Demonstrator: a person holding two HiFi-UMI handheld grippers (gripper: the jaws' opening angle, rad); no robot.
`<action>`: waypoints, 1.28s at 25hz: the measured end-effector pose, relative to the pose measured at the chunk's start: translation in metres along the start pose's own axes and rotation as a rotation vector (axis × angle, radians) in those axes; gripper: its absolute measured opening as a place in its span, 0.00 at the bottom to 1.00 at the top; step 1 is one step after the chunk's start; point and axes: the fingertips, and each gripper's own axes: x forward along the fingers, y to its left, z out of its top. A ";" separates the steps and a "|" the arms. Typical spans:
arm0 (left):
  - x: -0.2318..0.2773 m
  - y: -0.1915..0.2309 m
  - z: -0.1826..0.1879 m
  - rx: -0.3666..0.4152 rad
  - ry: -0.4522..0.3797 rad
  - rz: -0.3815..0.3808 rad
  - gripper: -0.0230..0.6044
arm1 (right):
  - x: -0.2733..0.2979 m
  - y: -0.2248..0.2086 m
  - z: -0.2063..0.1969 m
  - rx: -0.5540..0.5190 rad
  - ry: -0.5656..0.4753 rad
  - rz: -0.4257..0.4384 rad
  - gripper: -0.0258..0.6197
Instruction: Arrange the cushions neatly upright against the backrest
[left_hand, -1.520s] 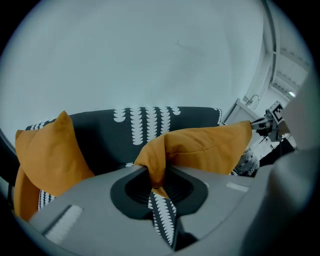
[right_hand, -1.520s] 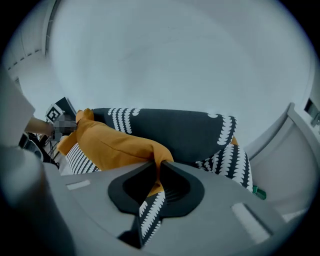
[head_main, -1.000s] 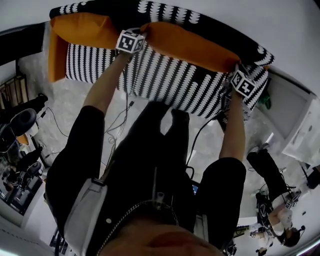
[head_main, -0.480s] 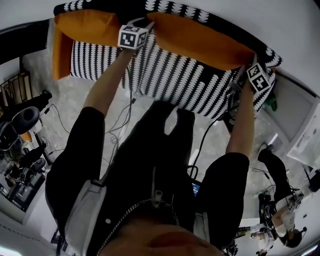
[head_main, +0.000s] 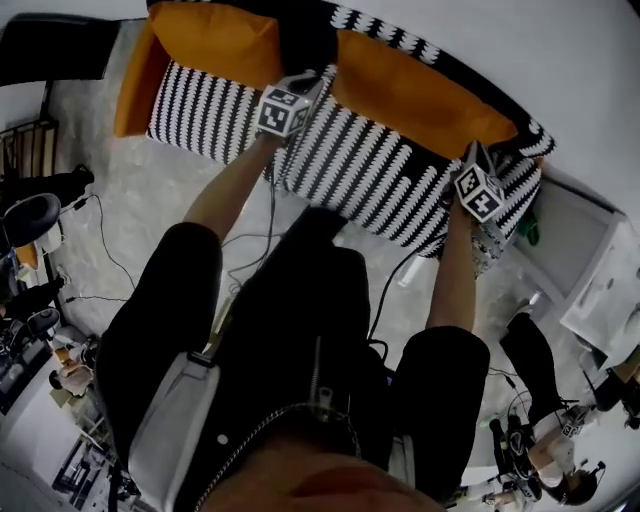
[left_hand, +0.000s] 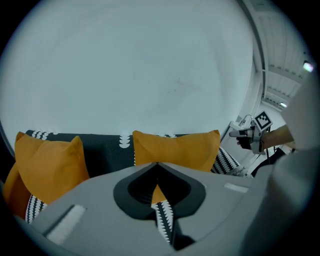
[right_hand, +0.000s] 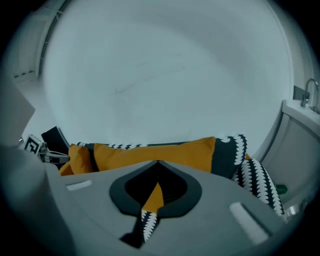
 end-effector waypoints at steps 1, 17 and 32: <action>-0.013 -0.005 -0.002 0.007 -0.022 0.002 0.05 | -0.007 0.018 -0.003 -0.025 -0.016 0.031 0.05; -0.259 -0.143 -0.116 0.167 -0.126 0.009 0.05 | -0.249 0.178 -0.122 -0.236 -0.147 0.096 0.04; -0.403 -0.182 -0.174 0.141 -0.291 -0.067 0.05 | -0.398 0.324 -0.215 -0.217 -0.236 0.090 0.04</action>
